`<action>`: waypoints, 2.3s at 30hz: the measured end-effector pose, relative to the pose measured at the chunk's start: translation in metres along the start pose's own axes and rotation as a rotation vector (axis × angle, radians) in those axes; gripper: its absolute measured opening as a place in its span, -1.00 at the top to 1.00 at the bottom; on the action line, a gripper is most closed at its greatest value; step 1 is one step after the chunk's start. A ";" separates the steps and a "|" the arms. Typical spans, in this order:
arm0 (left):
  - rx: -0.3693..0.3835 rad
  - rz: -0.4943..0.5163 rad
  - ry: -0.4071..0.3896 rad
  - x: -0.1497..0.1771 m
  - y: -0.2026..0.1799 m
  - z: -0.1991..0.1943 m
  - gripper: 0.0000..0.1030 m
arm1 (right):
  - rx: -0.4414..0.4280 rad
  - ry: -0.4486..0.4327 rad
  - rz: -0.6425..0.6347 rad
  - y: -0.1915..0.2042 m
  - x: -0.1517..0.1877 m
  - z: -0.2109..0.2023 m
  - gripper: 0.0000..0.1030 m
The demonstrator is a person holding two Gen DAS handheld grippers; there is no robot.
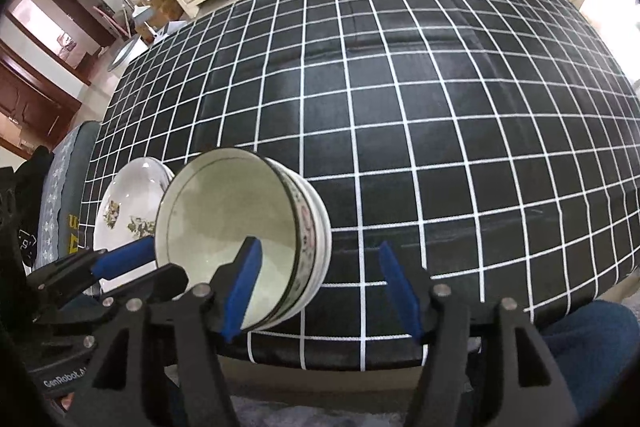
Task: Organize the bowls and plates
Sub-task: 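Regrip the stacked bowls with both grippers and lift them off the table, then carry the bowl stack with both grippers over the plate stack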
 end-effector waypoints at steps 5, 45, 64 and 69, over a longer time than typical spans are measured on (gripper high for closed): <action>0.006 -0.003 0.017 -0.002 0.004 0.009 0.12 | 0.006 0.019 0.011 -0.003 0.000 0.009 -0.28; 0.045 -0.021 0.090 -0.009 0.017 0.057 0.12 | -0.200 0.136 0.178 -0.017 0.009 0.038 -0.09; -0.053 0.016 0.087 -0.010 0.007 0.063 0.17 | -0.166 0.147 0.207 -0.015 0.012 0.032 -0.08; -0.055 -0.006 0.088 -0.007 0.007 0.062 0.17 | -0.155 0.144 0.200 -0.007 0.009 0.027 -0.07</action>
Point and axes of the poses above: each gripper's, at about its wrist camera, not at the fingertips, and z roughly the way its jaws point, y to its left, x to its underside, the point moved 9 cm from there along z, roughly the way its jaws point, and after that the axes turned 4 degrees about x, right-handed, at the moved point
